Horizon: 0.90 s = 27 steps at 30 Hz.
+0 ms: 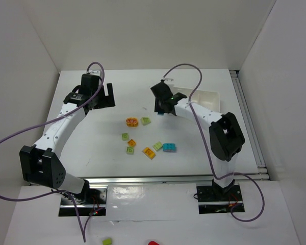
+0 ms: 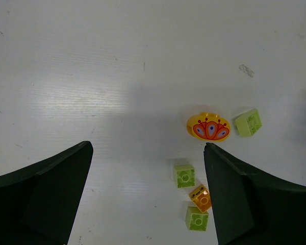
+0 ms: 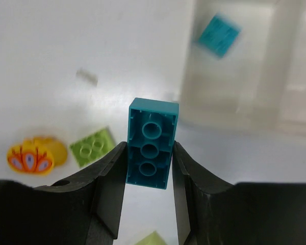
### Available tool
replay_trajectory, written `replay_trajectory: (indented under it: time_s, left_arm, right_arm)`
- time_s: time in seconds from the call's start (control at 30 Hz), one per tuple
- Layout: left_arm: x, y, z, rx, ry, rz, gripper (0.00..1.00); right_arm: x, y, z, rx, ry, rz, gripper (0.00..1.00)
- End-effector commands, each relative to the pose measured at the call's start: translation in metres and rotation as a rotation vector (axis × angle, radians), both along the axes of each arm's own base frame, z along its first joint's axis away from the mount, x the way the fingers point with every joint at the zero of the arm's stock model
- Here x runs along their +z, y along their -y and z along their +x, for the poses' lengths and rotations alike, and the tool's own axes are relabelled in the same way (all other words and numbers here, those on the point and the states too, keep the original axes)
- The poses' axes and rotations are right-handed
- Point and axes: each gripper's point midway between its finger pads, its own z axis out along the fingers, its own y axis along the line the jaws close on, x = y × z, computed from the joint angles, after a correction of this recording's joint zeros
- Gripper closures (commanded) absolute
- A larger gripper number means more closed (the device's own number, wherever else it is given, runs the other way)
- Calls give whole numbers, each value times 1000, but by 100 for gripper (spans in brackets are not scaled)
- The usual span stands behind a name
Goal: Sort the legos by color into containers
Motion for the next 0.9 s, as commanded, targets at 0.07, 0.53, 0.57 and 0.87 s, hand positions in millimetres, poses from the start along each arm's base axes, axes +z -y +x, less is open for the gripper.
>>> replay_trajectory:
  time_s: [0.07,0.53,0.57,0.87]
  left_arm:
    - [10,5,-5,-14,20,-28,0]
    - [7,11,-10,-36,-1,-37,0]
    - [4,11,-9,-36,-10,-35,0]
    - [-7,22,-6,-55,-42,-41,0]
  right_arm:
    - [65,55,68,-150,179,-3,63]
    - [67,94,88,-212,174,-37,22]
    - [84,91,73,-197,199,-20,22]
    - [7,61,-88,65,-75,16,1]
